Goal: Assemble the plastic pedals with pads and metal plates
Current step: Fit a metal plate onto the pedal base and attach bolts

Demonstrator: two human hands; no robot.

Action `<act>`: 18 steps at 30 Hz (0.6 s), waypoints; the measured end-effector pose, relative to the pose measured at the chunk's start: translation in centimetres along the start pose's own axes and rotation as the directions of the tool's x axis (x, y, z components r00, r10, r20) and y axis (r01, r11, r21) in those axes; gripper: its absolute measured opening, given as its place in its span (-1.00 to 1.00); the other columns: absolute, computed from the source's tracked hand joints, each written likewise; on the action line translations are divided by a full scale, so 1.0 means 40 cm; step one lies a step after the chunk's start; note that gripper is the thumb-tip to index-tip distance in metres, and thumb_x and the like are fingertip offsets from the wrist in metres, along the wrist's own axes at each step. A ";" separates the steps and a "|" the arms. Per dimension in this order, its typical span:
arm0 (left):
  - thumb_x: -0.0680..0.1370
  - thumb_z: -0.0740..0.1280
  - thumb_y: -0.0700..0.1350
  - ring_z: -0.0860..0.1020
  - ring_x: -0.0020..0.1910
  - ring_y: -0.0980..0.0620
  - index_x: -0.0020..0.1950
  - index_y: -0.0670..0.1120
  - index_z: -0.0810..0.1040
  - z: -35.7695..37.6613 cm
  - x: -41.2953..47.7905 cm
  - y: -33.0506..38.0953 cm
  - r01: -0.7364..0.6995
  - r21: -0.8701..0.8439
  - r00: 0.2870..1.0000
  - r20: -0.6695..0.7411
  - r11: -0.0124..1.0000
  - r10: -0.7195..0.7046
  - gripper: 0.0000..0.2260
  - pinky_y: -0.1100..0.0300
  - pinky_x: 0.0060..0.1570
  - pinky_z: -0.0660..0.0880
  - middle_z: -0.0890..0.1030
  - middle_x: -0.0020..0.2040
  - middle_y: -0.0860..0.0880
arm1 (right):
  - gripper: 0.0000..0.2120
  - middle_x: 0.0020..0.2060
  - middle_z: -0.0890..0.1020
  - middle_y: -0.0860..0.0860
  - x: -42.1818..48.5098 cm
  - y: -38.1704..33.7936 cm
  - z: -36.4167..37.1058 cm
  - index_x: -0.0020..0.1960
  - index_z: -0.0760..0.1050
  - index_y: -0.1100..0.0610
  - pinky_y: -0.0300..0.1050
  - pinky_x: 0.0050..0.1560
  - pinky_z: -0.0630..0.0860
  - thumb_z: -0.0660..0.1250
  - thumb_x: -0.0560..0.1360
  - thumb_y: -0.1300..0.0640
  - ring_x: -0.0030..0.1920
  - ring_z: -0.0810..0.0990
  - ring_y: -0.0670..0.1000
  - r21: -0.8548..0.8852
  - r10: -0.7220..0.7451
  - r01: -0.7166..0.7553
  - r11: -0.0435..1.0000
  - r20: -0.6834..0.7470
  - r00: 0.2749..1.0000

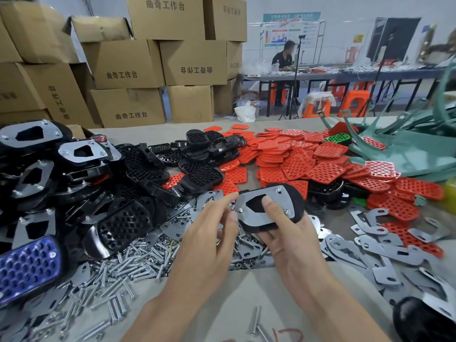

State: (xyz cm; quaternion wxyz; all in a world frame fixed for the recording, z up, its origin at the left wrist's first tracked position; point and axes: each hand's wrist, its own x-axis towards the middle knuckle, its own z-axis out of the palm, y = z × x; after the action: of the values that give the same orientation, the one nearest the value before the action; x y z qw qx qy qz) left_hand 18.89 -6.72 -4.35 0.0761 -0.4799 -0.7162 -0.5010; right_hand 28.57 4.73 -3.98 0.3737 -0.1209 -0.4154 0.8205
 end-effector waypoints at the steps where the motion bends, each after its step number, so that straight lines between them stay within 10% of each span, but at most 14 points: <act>1: 0.66 0.12 0.13 0.57 0.03 0.20 0.33 0.32 0.39 0.001 0.000 0.000 0.006 0.002 1.000 0.004 1.000 -0.006 -0.74 0.44 -0.08 0.44 0.53 0.05 0.28 | -0.67 0.14 0.71 0.21 0.000 0.000 0.000 0.28 0.55 0.26 -0.05 0.06 0.67 0.40 0.55 0.17 0.15 0.71 0.20 -0.003 0.001 -0.001 1.000 0.003 1.000; 10: 0.65 0.15 0.12 0.58 -0.10 0.24 0.11 0.26 0.43 -0.025 0.017 -0.007 0.115 0.013 0.993 -0.003 0.993 -0.115 -0.90 0.36 -0.16 0.46 0.57 -0.01 0.31 | -0.78 0.08 0.73 0.20 0.006 0.002 -0.006 0.18 0.57 0.25 -0.05 -0.02 0.69 0.42 0.56 0.21 0.09 0.73 0.19 -0.015 0.017 -0.018 1.000 -0.092 0.996; 18: 0.63 0.30 0.07 0.49 -0.03 0.35 0.06 0.30 0.54 -0.122 0.012 -0.034 0.030 0.361 0.803 0.546 0.932 -0.238 -0.90 0.34 -0.01 0.45 0.55 -0.02 0.33 | -0.79 0.07 0.75 0.12 0.021 0.003 -0.014 0.13 0.61 0.15 -0.08 0.04 0.69 0.45 0.51 0.15 0.09 0.74 0.11 0.024 0.075 -0.072 0.997 -0.117 0.990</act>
State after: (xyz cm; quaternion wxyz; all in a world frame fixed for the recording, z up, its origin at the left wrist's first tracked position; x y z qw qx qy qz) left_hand 15.76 -10.34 -2.57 -0.1020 -0.5370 -0.8118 -0.2053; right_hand 28.19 5.61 -4.33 0.3683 -0.1805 -0.3798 0.8292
